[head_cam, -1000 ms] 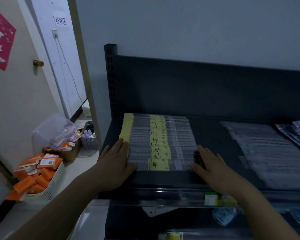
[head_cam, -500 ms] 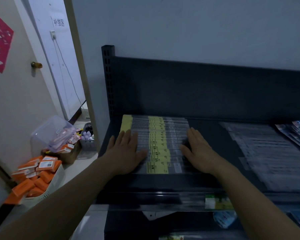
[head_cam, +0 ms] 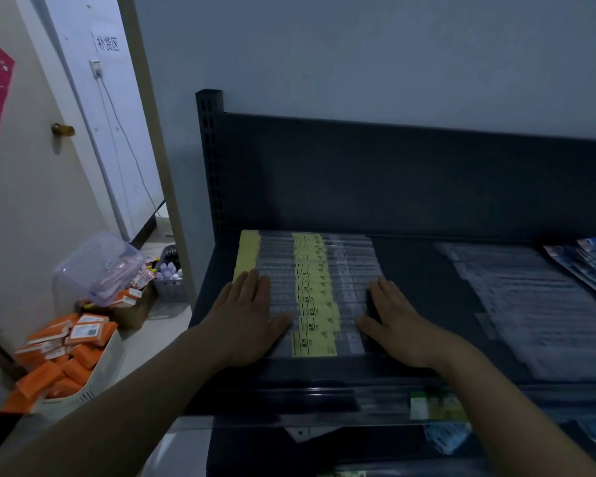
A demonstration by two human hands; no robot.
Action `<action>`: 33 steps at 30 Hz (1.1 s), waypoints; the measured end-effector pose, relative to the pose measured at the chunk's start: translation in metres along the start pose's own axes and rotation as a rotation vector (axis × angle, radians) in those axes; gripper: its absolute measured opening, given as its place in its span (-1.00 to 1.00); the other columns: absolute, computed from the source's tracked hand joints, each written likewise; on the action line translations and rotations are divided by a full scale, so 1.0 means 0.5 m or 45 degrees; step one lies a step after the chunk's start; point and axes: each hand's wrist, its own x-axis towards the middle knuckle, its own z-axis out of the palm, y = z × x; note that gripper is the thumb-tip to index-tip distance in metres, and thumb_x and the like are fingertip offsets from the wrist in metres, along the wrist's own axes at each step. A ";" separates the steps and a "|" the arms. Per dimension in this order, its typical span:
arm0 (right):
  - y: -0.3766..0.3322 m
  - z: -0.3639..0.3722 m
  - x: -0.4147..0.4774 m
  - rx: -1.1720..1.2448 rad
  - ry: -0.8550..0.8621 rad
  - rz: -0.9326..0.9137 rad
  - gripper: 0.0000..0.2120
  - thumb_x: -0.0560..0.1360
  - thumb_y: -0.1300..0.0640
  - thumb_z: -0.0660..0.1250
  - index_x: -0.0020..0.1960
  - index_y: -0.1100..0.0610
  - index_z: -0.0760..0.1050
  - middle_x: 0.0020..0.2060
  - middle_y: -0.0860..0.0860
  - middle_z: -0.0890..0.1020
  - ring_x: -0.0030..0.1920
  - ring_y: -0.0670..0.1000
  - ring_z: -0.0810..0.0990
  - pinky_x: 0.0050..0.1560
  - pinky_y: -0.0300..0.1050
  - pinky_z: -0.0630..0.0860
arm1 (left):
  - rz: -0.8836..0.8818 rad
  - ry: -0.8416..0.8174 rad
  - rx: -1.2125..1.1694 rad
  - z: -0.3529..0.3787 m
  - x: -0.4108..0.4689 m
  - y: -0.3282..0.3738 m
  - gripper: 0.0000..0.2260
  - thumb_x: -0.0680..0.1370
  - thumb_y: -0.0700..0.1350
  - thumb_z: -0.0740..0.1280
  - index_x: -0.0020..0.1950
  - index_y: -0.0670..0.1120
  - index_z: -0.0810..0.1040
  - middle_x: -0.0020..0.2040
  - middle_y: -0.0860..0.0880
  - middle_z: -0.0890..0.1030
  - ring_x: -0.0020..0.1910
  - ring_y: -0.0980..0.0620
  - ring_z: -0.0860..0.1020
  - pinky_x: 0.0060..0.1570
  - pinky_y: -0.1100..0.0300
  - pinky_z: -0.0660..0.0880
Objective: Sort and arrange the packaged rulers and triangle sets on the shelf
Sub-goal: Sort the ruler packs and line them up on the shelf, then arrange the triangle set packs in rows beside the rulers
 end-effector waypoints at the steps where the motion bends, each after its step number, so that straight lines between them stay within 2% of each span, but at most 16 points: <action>1: -0.001 0.002 -0.003 -0.005 0.012 0.003 -0.27 0.61 -0.19 -0.01 0.52 0.13 -0.35 0.49 -0.01 -0.35 0.49 -0.05 -0.35 0.46 -0.16 -0.28 | -0.010 0.008 -0.019 -0.003 -0.002 0.002 -0.17 0.45 0.43 -0.22 0.54 -0.11 -0.05 0.55 -0.12 -0.02 0.52 -0.10 -0.03 0.49 -0.10 0.02; 4: 0.001 0.006 -0.009 -0.009 0.059 -0.004 -0.27 0.60 -0.20 -0.02 0.52 0.13 -0.34 0.50 -0.01 -0.33 0.50 -0.05 -0.34 0.44 -0.18 -0.29 | -0.038 0.021 -0.010 -0.022 -0.016 0.016 -0.23 0.52 0.37 -0.15 0.56 -0.11 -0.12 0.57 -0.11 -0.09 0.54 -0.07 -0.11 0.50 -0.09 -0.08; 7: 0.004 -0.002 -0.018 0.048 0.234 -0.013 -0.30 0.61 -0.18 0.00 0.54 0.10 -0.28 0.53 -0.03 -0.25 0.51 -0.08 -0.28 0.44 -0.21 -0.27 | -0.028 0.058 -0.006 -0.052 -0.030 0.039 -0.26 0.54 0.35 -0.13 0.56 -0.09 -0.09 0.58 -0.09 -0.08 0.55 -0.05 -0.12 0.50 -0.10 -0.11; 11: 0.014 -0.010 -0.034 0.029 0.438 -0.034 -0.36 0.61 -0.11 0.07 0.56 0.11 -0.11 0.55 -0.03 -0.06 0.53 -0.07 -0.13 0.45 -0.24 -0.19 | 0.071 0.292 -0.047 -0.079 -0.033 0.078 -0.38 0.57 0.29 -0.02 0.53 -0.03 0.14 0.52 -0.01 0.21 0.49 -0.03 0.16 0.46 -0.06 0.10; 14: 0.031 -0.009 -0.058 0.018 0.521 -0.024 -0.39 0.61 -0.09 0.10 0.55 0.12 -0.01 0.54 -0.02 0.03 0.53 -0.07 -0.06 0.47 -0.24 -0.15 | 0.128 0.356 -0.134 -0.090 -0.036 0.120 -0.29 0.45 0.34 -0.15 0.42 -0.03 0.35 0.36 -0.01 0.46 0.31 -0.02 0.41 0.32 0.01 0.32; 17: 0.060 -0.023 -0.090 0.019 0.606 -0.021 -0.42 0.60 -0.06 0.14 0.53 0.11 0.07 0.53 -0.01 0.11 0.52 -0.07 0.00 0.47 -0.26 -0.12 | 0.183 0.414 -0.288 -0.091 -0.038 0.172 -0.24 0.39 0.33 -0.19 0.36 -0.03 0.44 0.21 -0.02 0.56 0.16 -0.02 0.50 0.18 0.11 0.41; 20: 0.101 -0.049 -0.126 0.016 0.689 0.012 -0.46 0.59 -0.05 0.17 0.51 0.09 0.16 0.52 0.00 0.16 0.51 -0.04 0.06 0.46 -0.23 -0.04 | 0.245 0.445 -0.392 -0.094 -0.038 0.234 -0.28 0.41 0.31 -0.14 0.33 -0.02 0.48 0.15 0.02 0.59 0.12 0.02 0.52 0.09 0.19 0.40; 24: 0.177 -0.083 -0.187 0.050 0.727 0.033 -0.50 0.60 -0.01 0.19 0.49 0.09 0.22 0.51 0.00 0.19 0.51 -0.02 0.09 0.46 -0.19 0.03 | 0.303 0.511 -0.477 -0.087 -0.025 0.343 -0.43 0.48 0.27 0.03 0.23 -0.03 0.56 0.05 0.04 0.64 0.05 0.03 0.57 0.04 0.14 0.48; 28: 0.290 -0.116 -0.250 0.028 0.689 0.085 -0.51 0.61 -0.05 0.15 0.50 0.05 0.21 0.52 -0.04 0.15 0.52 -0.03 0.05 0.50 -0.13 0.05 | 0.336 0.461 -0.506 -0.065 -0.002 0.481 -0.58 0.58 0.17 0.16 0.34 0.00 0.47 0.16 0.07 0.59 0.12 0.07 0.53 0.11 0.13 0.47; 33: 0.445 -0.170 -0.322 -0.033 0.676 0.138 -0.50 0.61 -0.08 0.13 0.50 0.03 0.19 0.52 -0.05 0.14 0.52 -0.03 0.04 0.50 -0.06 0.08 | 0.357 0.455 -0.575 -0.035 0.041 0.660 -0.57 0.57 0.21 0.15 0.34 0.03 0.47 0.16 0.13 0.57 0.12 0.13 0.51 0.11 0.22 0.43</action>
